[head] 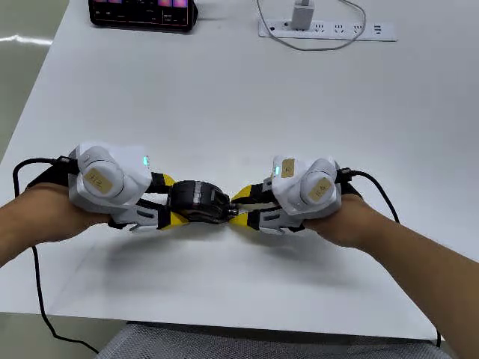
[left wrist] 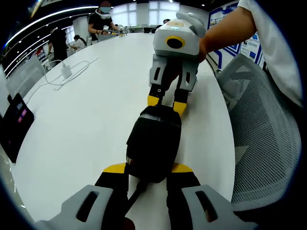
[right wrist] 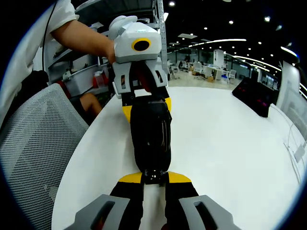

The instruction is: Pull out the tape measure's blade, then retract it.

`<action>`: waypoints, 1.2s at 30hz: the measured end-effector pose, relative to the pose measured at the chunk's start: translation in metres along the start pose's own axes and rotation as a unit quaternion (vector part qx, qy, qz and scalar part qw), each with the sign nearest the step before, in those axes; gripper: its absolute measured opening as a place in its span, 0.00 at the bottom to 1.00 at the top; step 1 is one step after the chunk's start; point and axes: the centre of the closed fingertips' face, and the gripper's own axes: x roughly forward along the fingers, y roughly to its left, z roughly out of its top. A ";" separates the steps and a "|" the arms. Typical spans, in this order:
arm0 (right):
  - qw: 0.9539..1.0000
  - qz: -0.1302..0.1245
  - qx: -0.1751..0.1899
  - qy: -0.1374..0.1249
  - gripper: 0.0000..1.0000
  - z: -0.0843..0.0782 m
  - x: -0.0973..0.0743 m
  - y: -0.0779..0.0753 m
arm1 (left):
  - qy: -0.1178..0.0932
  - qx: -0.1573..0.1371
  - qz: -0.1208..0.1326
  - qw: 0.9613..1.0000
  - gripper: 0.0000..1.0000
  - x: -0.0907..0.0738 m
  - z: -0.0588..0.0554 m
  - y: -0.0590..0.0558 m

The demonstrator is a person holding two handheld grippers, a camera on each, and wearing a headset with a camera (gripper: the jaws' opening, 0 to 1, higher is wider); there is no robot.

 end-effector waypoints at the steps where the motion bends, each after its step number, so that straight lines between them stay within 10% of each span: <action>1: 1.000 0.001 -0.001 0.000 0.13 0.000 0.000 0.000 | 0.000 0.000 0.000 1.000 0.25 0.000 0.000 0.000; 36: 1.000 0.001 0.000 -0.001 0.10 -0.005 -0.009 0.001 | 0.006 0.012 -0.003 1.000 0.24 0.000 -0.001 0.001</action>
